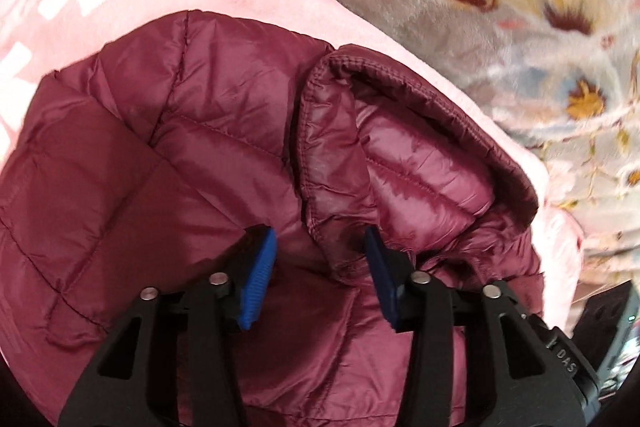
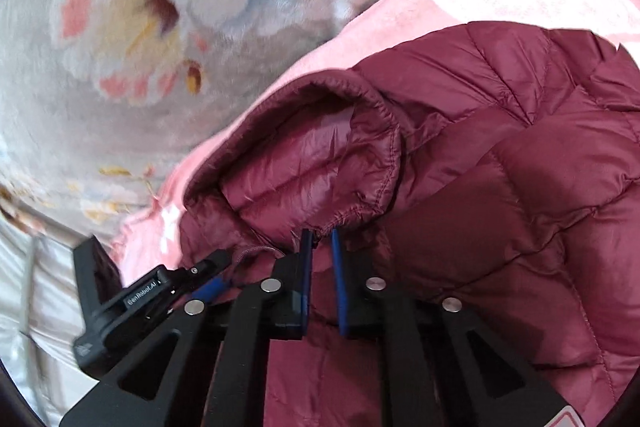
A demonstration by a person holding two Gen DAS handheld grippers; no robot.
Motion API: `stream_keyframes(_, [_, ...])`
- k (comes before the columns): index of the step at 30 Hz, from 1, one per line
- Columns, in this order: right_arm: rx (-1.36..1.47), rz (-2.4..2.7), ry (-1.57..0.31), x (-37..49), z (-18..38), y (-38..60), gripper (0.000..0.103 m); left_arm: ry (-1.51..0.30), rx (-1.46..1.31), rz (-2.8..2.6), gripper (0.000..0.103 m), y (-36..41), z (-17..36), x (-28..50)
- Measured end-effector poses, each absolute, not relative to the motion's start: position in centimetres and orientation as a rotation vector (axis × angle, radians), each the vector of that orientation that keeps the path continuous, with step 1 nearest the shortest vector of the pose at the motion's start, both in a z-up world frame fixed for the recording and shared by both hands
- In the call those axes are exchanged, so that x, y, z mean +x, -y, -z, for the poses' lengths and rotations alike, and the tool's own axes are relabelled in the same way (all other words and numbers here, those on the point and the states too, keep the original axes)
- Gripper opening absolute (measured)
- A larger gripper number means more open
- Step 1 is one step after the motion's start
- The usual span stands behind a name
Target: Fold large clothes
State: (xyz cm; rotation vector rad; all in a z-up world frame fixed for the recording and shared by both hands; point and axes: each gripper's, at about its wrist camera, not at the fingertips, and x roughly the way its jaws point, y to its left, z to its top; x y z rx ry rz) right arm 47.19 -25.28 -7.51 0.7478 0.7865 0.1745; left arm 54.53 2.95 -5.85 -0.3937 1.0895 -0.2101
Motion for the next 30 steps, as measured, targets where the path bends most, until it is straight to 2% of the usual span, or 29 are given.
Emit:
stream_keyframes(2, [0.706, -0.17, -0.774, 46.6, 7.2, 25.0, 0.01, -1.081, -0.393, 0.221, 0.043, -3.1, 5.7, 54.3])
stream_keyframes(4, [0.7, -0.16, -0.761, 46.0, 6.7, 25.2, 0.016, -1.086, -0.385, 0.227, 0.043, -3.0, 5.7, 54.3])
stream_keyframes(12, [0.707, -0.15, -0.799, 47.9, 7.0, 25.2, 0.017, -1.104, -0.333, 0.215, 0.028, -2.8, 6.7, 54.1])
stream_keyframes(17, [0.583, -0.122, -0.82, 47.3, 7.1, 24.0, 0.009, -1.097, -0.296, 0.236, 0.022, -2.8, 7.2, 53.6])
stream_keyframes(23, [0.525, -0.093, -0.864, 46.5, 9.7, 25.0, 0.002, -1.061, -0.246, 0.238, 0.021, -2.5, 7.8, 52.7])
stream_keyframes(30, [0.326, -0.014, -0.822, 46.7, 9.7, 22.7, 0.001, -0.96, -0.109, 0.22, 0.021, -0.8, 8.4, 51.1])
